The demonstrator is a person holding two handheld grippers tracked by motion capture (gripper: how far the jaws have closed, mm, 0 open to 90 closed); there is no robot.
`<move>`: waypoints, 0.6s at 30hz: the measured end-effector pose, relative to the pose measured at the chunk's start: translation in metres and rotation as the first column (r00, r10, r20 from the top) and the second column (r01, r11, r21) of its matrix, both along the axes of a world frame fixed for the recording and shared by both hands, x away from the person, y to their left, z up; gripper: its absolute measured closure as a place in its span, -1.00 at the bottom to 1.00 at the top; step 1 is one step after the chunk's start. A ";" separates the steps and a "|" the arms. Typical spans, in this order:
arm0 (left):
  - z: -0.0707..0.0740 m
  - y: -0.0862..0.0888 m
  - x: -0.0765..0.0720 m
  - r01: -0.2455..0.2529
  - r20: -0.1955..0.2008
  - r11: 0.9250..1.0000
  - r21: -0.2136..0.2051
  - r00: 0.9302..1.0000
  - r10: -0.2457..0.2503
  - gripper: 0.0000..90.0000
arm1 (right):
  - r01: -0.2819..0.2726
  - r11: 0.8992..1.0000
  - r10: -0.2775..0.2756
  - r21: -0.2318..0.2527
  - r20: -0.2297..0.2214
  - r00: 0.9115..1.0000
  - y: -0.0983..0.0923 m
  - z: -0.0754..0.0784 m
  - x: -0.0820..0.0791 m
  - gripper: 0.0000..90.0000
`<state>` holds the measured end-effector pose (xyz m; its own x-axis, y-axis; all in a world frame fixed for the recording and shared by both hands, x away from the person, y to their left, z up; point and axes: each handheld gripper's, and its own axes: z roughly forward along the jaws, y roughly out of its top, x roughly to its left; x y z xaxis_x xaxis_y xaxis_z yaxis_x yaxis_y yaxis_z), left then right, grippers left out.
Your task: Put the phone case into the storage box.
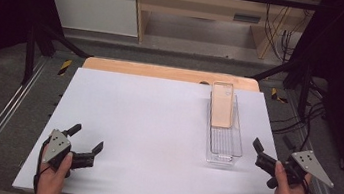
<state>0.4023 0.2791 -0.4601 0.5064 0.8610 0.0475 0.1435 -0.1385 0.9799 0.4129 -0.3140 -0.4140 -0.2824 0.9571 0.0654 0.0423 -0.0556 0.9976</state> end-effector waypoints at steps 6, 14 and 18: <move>0.000 0.000 -0.001 0.001 -0.001 1.000 -0.002 1.000 -0.001 -0.94 | 0.006 1.000 -0.006 0.002 -0.007 1.000 0.005 -0.010 -0.006 -0.96; 0.001 0.006 -0.010 0.005 0.005 1.000 -0.011 1.000 -0.005 -0.94 | 0.005 1.000 -0.005 0.011 -0.006 1.000 0.010 -0.019 -0.010 -0.96; 0.002 0.009 -0.011 -0.001 0.006 0.999 -0.034 1.000 0.001 -0.94 | 0.002 1.000 -0.002 0.007 -0.007 1.000 0.013 -0.023 -0.012 -0.96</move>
<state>0.3918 0.2881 -0.4584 0.5055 0.8626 0.0216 0.1373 -0.1051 0.9849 0.4006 -0.3014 -0.4368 -0.2802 0.9571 0.0737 0.0488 -0.0624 0.9969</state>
